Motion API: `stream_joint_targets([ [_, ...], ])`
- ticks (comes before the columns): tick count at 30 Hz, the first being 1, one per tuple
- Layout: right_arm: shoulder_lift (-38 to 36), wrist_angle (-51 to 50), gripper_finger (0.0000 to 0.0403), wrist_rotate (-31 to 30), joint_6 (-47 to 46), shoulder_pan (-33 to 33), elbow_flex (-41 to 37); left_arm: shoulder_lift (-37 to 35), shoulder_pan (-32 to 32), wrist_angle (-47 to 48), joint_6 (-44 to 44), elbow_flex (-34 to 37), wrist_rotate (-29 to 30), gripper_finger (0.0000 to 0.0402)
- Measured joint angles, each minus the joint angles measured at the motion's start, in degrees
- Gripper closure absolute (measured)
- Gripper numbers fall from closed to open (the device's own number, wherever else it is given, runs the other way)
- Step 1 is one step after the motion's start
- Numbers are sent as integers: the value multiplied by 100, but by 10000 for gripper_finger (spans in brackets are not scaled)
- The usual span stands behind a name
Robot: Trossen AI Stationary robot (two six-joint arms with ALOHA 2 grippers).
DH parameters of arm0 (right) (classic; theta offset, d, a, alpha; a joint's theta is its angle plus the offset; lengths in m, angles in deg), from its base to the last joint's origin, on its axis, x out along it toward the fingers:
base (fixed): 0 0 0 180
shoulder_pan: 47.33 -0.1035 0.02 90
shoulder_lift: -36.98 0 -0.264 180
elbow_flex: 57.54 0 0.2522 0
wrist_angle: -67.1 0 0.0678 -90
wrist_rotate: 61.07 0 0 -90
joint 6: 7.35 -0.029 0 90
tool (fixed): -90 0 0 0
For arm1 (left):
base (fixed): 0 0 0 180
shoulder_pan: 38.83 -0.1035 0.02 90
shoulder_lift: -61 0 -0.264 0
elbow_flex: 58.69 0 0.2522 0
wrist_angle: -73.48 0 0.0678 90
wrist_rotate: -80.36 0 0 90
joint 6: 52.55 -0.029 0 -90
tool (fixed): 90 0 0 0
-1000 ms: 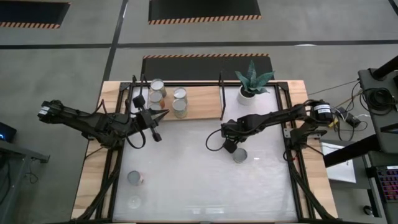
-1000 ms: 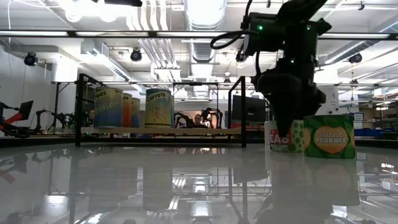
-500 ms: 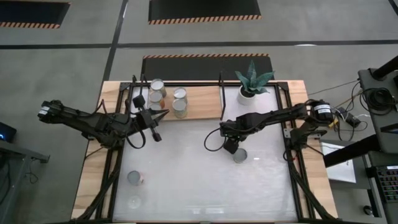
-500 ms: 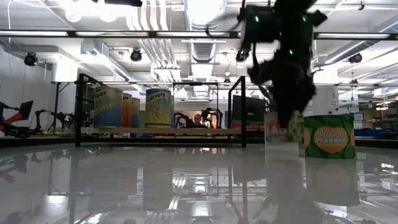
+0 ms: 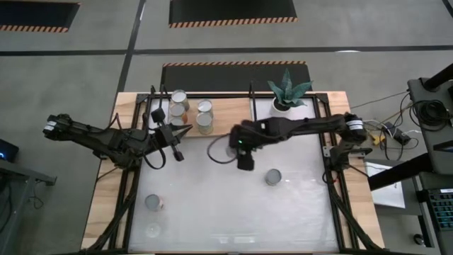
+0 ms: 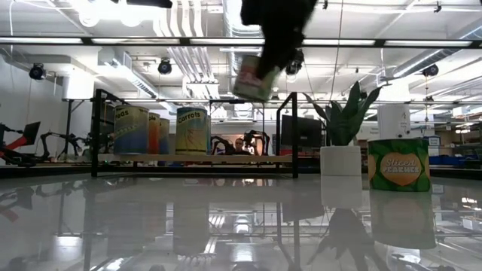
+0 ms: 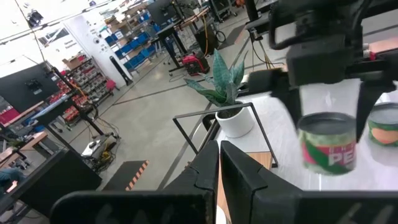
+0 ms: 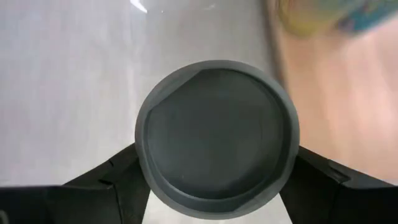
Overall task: Pick and place cans onto a shelf
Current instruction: Put the small canned peas on the shelf
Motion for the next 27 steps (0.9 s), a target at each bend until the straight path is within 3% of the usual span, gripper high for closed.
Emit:
stream_joint_targets([
  [10,1155,-1195,132,-20,2605,1020,2203,0,-1,0,0,0,0,402],
  [19,2045,-1252,130,276,3672,2470,2745,0,0,27,1,0,1,402],
  [27,2743,-1374,129,295,4334,2734,3189,0,0,47,0,0,1,402],
])
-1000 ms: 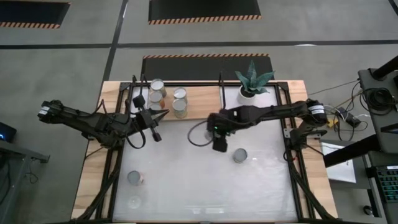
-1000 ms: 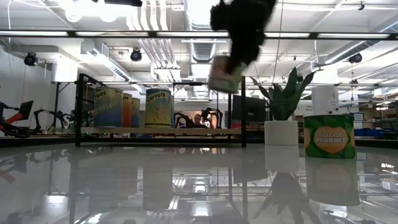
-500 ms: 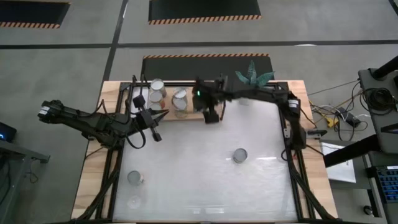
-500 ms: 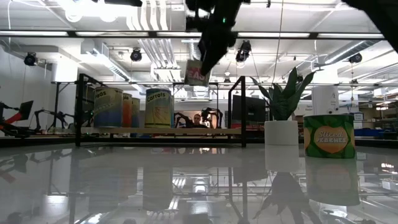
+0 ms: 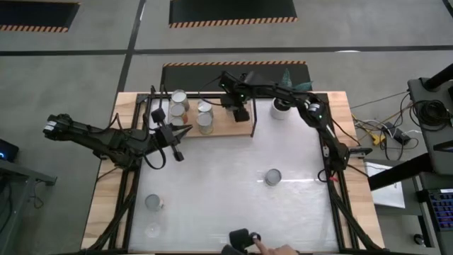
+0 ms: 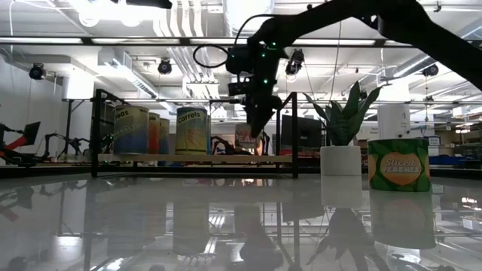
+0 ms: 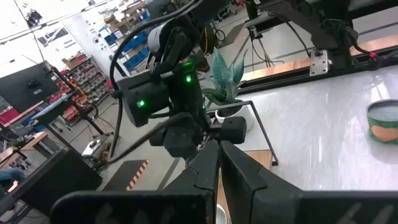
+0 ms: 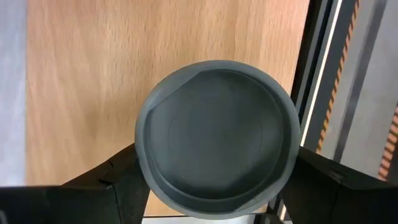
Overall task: Pick and place cans onto a shelf
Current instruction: Put the small canned peas on the shelf
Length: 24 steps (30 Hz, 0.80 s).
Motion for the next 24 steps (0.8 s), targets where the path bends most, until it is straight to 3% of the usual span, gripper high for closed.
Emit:
stream_joint_targets([
  [8,49,79,125,-40,112,0,27,0,0,4,0,0,0,402],
  [18,49,100,83,-43,73,0,15,0,0,52,19,0,-1,402],
  [24,47,96,91,-108,75,-2,15,0,-1,49,21,0,1,402],
])
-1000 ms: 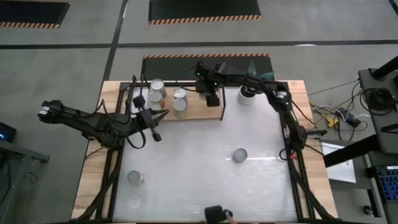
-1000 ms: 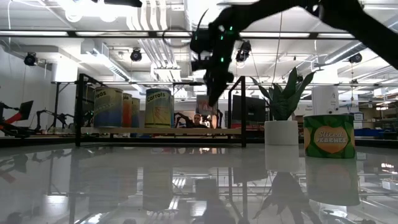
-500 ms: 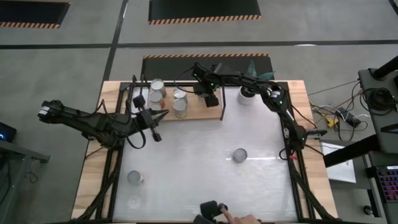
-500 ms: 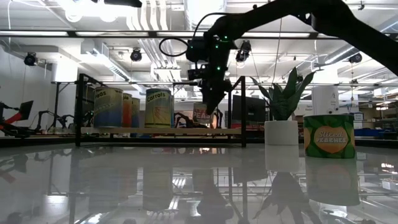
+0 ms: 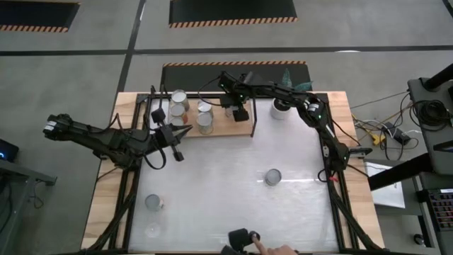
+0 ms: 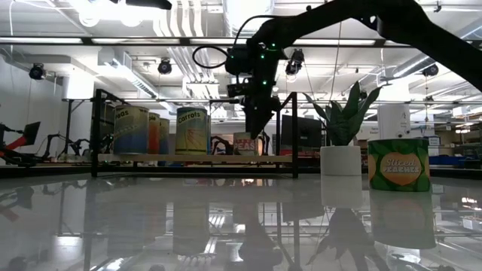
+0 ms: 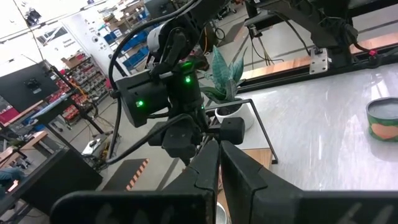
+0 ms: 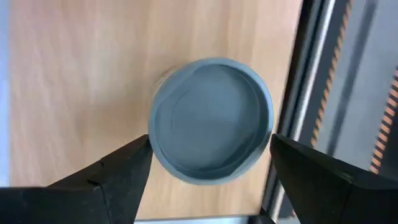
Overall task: Pick and place cans onto a shelf
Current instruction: Put the small canned peas on the shelf
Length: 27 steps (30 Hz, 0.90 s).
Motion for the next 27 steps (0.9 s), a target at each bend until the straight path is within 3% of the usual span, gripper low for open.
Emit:
stream_joint_targets([
  [4,-68,-115,103,-342,-6,-60,125,0,-1,-1,1,0,-2,402],
  [10,-249,-366,121,-336,-297,-267,382,0,0,-6,1,0,0,402],
  [14,-275,-437,147,292,-618,-381,370,0,1,-6,1,0,-1,402],
  [17,-252,-461,182,778,-747,-435,320,0,1,4,3,0,-2,402],
  [27,-98,-381,342,804,-970,-449,37,0,1,71,28,0,-2,402],
])
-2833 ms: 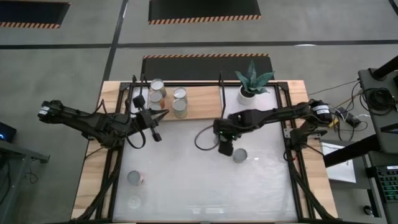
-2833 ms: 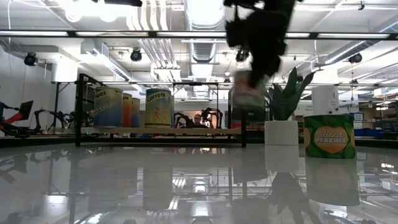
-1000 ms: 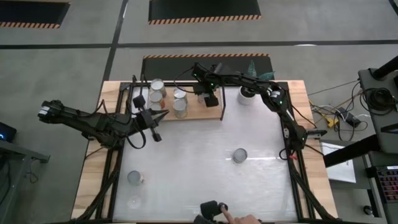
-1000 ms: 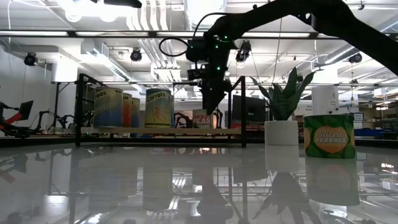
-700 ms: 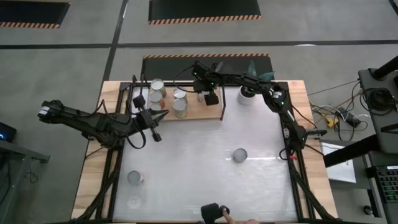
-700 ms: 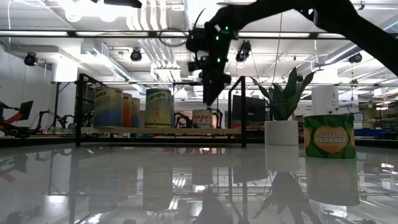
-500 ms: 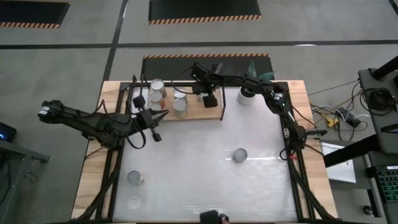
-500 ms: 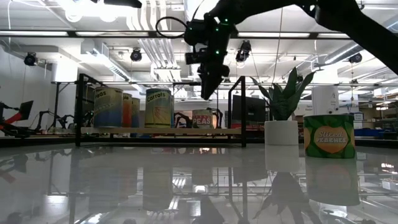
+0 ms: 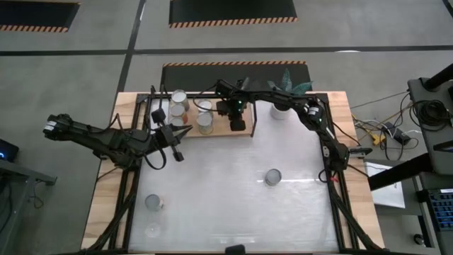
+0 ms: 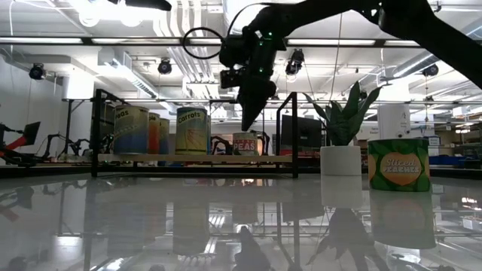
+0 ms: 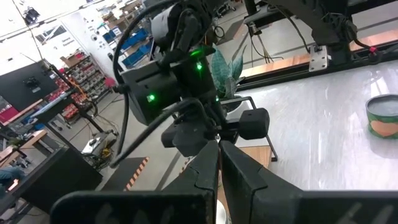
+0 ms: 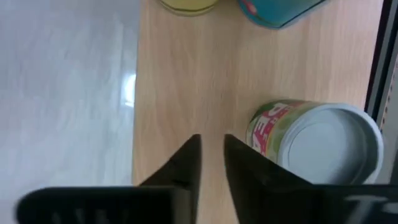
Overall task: Pick and place cans onto a shelf
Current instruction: Put the small canned peas on the shelf
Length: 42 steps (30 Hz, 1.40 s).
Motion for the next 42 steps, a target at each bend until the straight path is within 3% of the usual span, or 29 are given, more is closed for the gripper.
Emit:
stream_joint_targets([
  [6,7,192,391,-2,-11,39,-84,0,0,2,0,0,2,402],
  [21,9,451,394,-730,-84,87,-334,0,0,4,0,0,2,402],
  [42,9,639,394,-754,-48,213,-336,0,0,4,0,0,2,402],
])
